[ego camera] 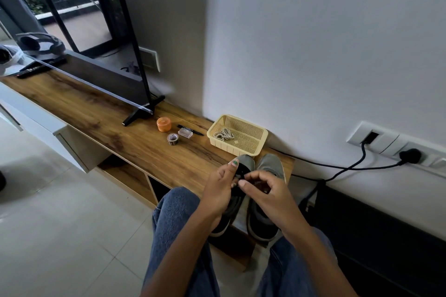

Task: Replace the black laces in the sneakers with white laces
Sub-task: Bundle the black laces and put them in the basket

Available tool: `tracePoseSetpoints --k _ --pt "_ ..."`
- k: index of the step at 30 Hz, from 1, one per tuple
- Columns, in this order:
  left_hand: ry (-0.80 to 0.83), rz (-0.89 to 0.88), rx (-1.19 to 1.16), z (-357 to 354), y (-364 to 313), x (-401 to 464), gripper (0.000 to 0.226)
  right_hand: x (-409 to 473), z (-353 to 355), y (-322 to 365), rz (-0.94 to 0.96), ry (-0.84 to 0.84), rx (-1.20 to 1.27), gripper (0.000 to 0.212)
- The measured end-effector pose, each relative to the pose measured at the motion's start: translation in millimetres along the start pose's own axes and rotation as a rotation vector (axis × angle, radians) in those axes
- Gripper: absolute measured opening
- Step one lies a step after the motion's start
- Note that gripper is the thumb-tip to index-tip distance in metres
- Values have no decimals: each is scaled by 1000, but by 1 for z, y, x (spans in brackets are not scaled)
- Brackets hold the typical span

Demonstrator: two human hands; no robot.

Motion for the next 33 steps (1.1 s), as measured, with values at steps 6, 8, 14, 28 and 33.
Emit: tracePoseSetpoints --k 6,8,14,28,33 --pt "-19 -41 218 5 1 3 32 1 13 3 -70 57 145 22" --pt "1 -55 294 5 1 5 32 2 19 3 -88 54 212 27" --pt "164 37 127 3 -2 1 36 5 44 -6 -79 -129 114 21" --pt "64 10 -24 -13 -1 -1 39 6 -4 -31 -170 -159 414 10" --pt "-32 -50 178 -7 2 1 36 2 -4 -24 -210 -95 568 23"
Point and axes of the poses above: each hand's wrist, its own x-axis towards the middle knuckle, its own z-axis out of the back of the hand, y = z × x, the point moved 5 cm from there along x, towards the middle knuckle, and after that the axes turned 13 degrees about y, right-handed, at the moved point
